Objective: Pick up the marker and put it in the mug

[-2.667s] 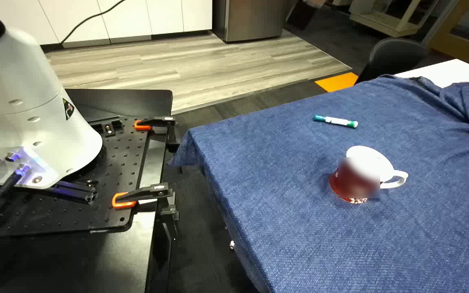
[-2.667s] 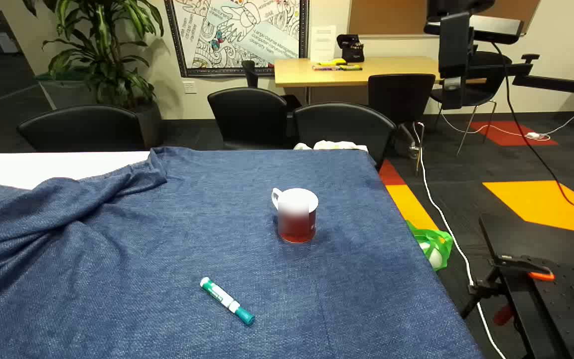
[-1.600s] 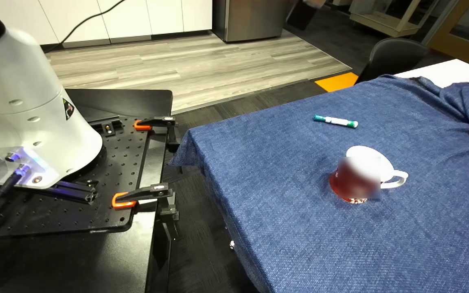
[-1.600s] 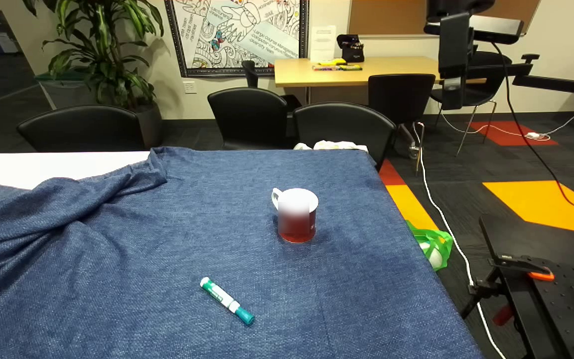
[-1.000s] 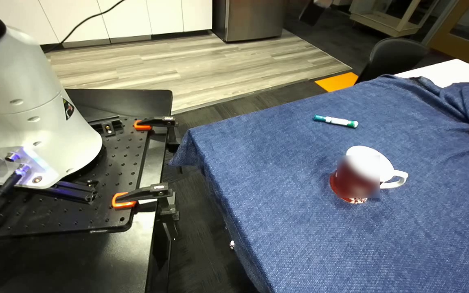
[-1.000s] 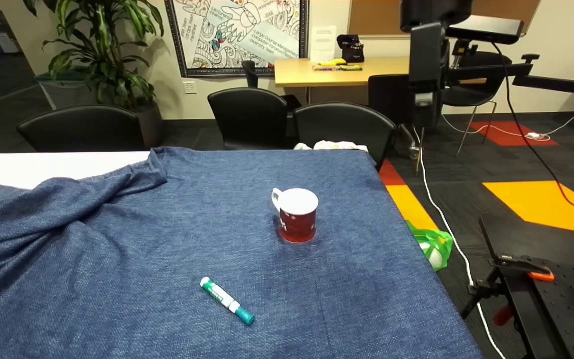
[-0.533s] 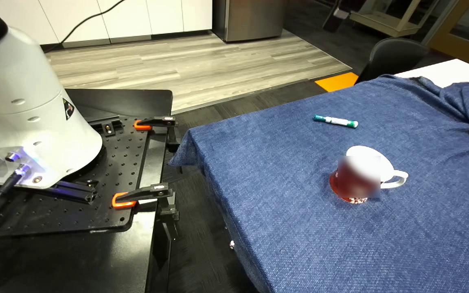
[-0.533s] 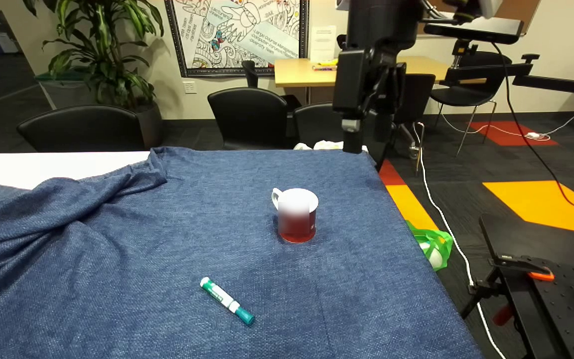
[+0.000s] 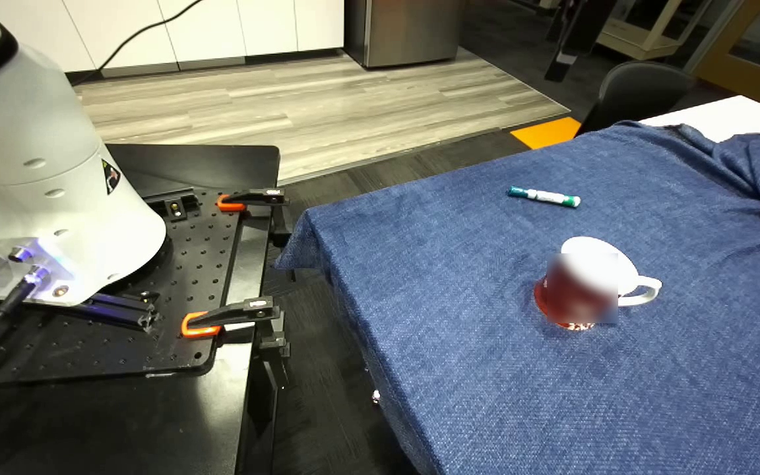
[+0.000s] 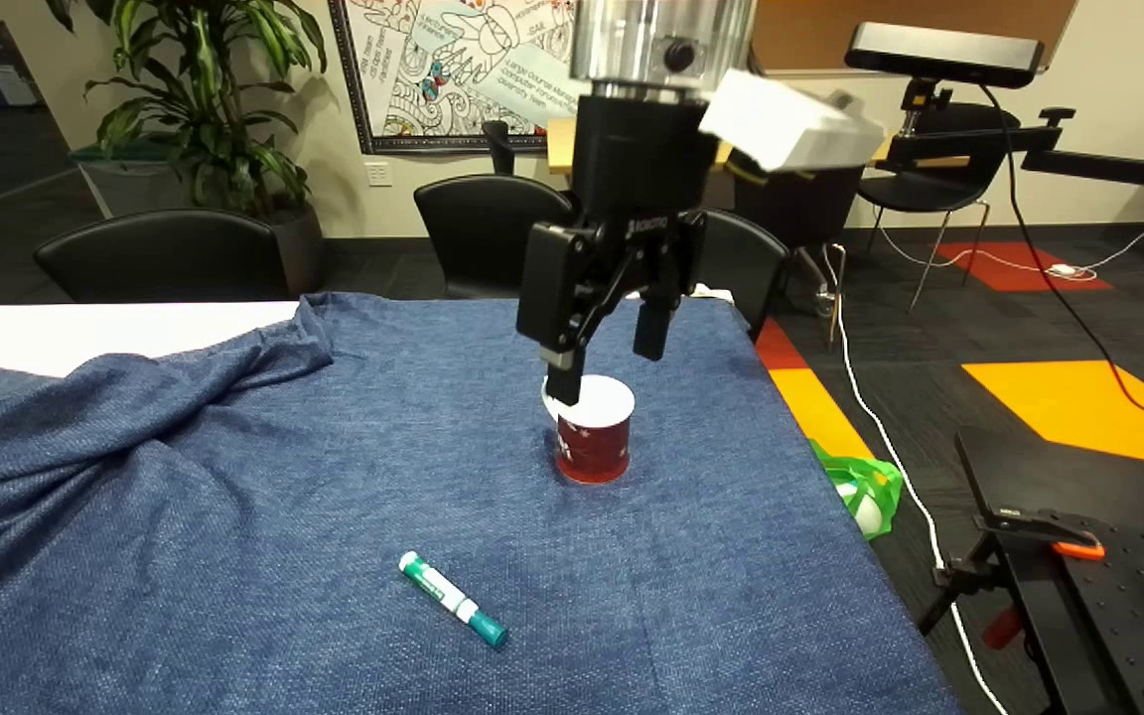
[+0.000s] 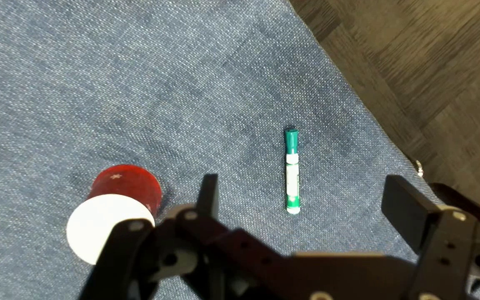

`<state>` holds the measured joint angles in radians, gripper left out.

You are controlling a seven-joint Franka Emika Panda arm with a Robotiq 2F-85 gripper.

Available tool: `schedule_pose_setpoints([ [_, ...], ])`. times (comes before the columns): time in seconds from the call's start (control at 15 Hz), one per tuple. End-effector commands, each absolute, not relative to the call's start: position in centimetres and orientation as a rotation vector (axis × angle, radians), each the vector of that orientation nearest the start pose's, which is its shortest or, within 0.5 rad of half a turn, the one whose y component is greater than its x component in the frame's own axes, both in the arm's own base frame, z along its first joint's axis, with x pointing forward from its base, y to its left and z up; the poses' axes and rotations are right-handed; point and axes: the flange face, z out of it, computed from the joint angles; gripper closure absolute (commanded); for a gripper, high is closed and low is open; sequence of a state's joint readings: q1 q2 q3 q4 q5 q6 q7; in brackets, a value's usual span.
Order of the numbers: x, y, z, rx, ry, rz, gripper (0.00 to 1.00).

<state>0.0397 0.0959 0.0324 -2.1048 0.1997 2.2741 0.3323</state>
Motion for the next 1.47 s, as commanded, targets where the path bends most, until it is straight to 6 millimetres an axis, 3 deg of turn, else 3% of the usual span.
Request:
schedule_pose_setpoints([
  [0.0, 58.6, 6.3, 35.9, -2.969, 0.598, -0.102, 0.00],
  [0.07, 58.9, 6.8, 35.2, -2.986, 0.585, -0.095, 0.00],
  [0.13, 57.7, 6.0, 35.8, -2.968, 0.570, -0.074, 0.00],
  [0.33, 58.5, 6.6, 34.5, -2.982, 0.557, -0.063, 0.00],
  [0.6, 58.7, 6.6, 34.7, -2.981, 0.557, -0.070, 0.00],
  [0.73, 59.5, 6.7, 34.0, -2.978, 0.547, -0.077, 0.00],
  [1.4, 65.8, 10.8, 27.4, -3.086, 0.444, -0.041, 0.00],
])
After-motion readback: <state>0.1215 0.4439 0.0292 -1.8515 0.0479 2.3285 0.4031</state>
